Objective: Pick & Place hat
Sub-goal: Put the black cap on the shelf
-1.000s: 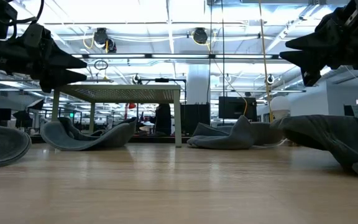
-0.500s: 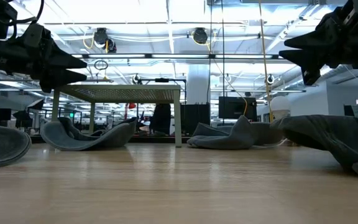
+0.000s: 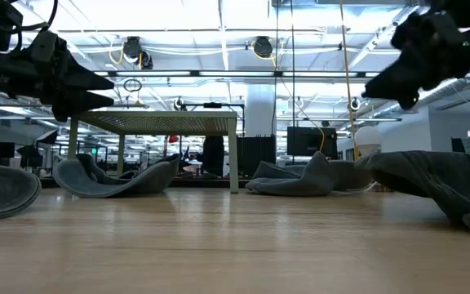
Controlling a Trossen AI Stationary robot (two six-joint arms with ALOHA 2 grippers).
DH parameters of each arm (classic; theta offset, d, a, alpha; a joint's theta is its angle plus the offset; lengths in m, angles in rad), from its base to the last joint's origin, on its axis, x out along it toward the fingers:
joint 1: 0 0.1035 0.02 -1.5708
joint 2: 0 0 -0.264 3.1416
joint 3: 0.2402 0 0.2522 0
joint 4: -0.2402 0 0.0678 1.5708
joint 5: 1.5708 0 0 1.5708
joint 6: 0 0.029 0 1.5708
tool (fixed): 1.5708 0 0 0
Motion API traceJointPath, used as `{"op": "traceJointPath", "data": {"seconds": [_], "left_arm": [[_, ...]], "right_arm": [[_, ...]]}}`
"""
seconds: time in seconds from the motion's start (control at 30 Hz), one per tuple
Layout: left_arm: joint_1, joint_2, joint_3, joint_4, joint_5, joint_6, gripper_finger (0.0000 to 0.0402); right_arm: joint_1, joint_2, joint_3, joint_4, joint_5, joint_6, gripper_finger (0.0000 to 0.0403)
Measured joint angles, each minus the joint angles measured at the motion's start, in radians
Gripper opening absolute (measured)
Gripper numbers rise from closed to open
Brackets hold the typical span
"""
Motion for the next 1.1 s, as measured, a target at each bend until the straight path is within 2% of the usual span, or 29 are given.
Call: {"op": "traceJointPath", "data": {"seconds": [0.27, 0.57, 0.8, 1.1], "left_arm": [[0.000, 0.000, 0.000, 0.000, 0.000, 0.000, 0.0257], [0.000, 0.000, 0.000, 0.000, 0.000, 0.000, 0.0258], [0.000, 0.000, 0.000, 0.000, 0.000, 0.000, 0.0257], [0.000, 0.000, 0.000, 0.000, 0.000, 0.000, 0.0258]], "right_arm": [[-0.006, 0.220, 0.287, -0.314, 0.001, 0.064, 0.0130], [-0.006, 0.426, 0.572, -0.712, 0.003, 0.270, 0.0131], [-0.003, 0.572, 0.763, -0.994, 0.000, 0.389, 0.0131], [0.044, 0.726, 0.978, -1.269, -0.003, 0.527, 0.0131]]}}
